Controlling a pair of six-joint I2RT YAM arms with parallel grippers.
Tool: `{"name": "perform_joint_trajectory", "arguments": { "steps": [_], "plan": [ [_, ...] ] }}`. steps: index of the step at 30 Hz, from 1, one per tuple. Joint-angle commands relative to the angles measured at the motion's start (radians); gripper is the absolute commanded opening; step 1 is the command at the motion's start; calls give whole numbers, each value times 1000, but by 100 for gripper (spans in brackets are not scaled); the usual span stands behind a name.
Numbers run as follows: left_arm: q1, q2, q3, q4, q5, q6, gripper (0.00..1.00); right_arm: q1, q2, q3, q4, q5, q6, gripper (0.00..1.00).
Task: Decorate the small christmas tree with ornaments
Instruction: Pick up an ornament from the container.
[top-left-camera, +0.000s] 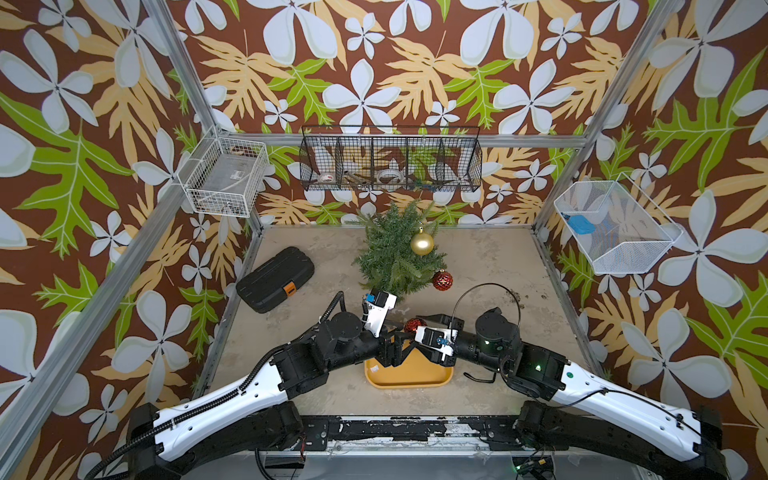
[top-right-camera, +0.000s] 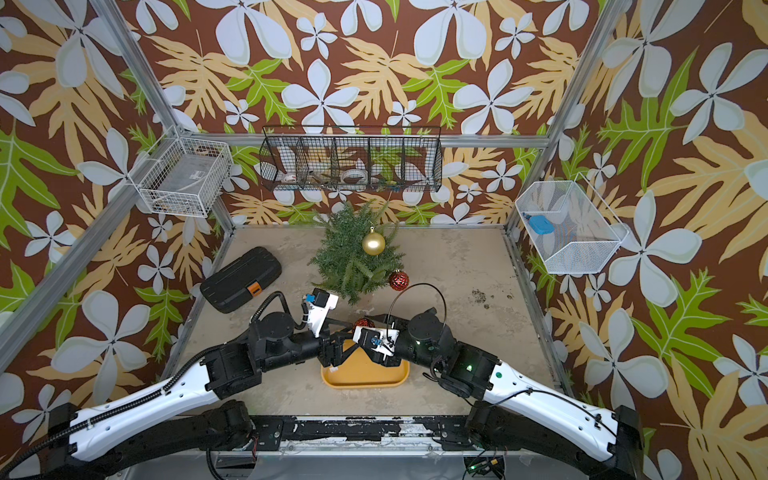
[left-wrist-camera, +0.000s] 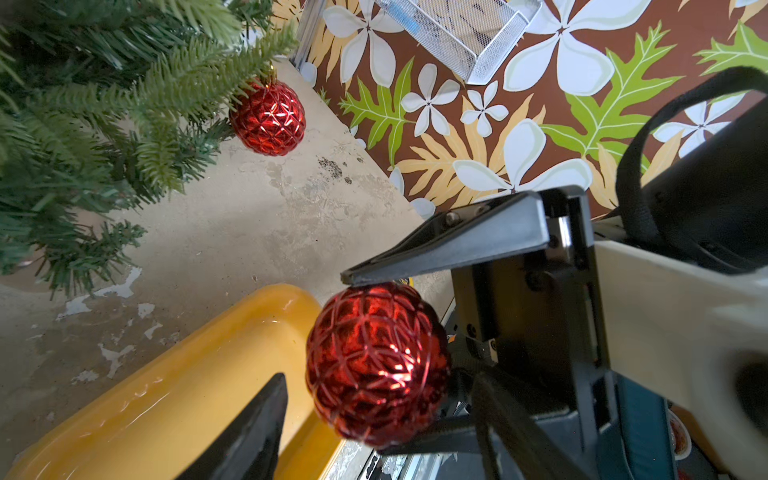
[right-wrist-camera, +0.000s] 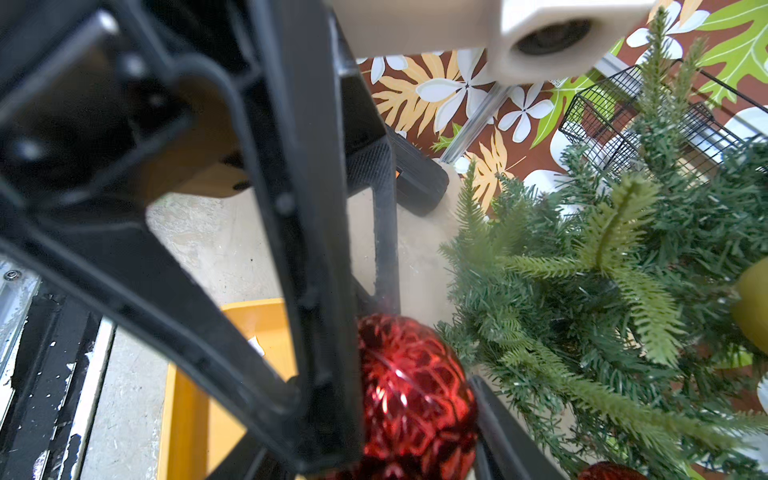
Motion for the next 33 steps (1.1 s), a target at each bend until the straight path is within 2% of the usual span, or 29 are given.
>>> {"name": "perform_joint_trajectory", "arguments": {
  "steps": [1, 14, 20, 28, 33],
  "plan": [
    [-1, 18, 8, 59, 21, -23, 72, 0, -1, 3, 12, -5, -7, 59],
    [-2, 89, 20, 77, 35, -37, 68, 1, 23, 16, 2, -2, -13, 59],
    [-1, 87, 16, 76, 24, -43, 64, 1, 22, 21, -5, -10, -20, 59],
    [-1, 109, 23, 80, 49, -48, 65, 1, 41, 25, -16, -9, -25, 57],
    [-1, 92, 20, 78, 32, -48, 60, 1, 33, 21, -16, -2, -23, 56]
  ]
}}
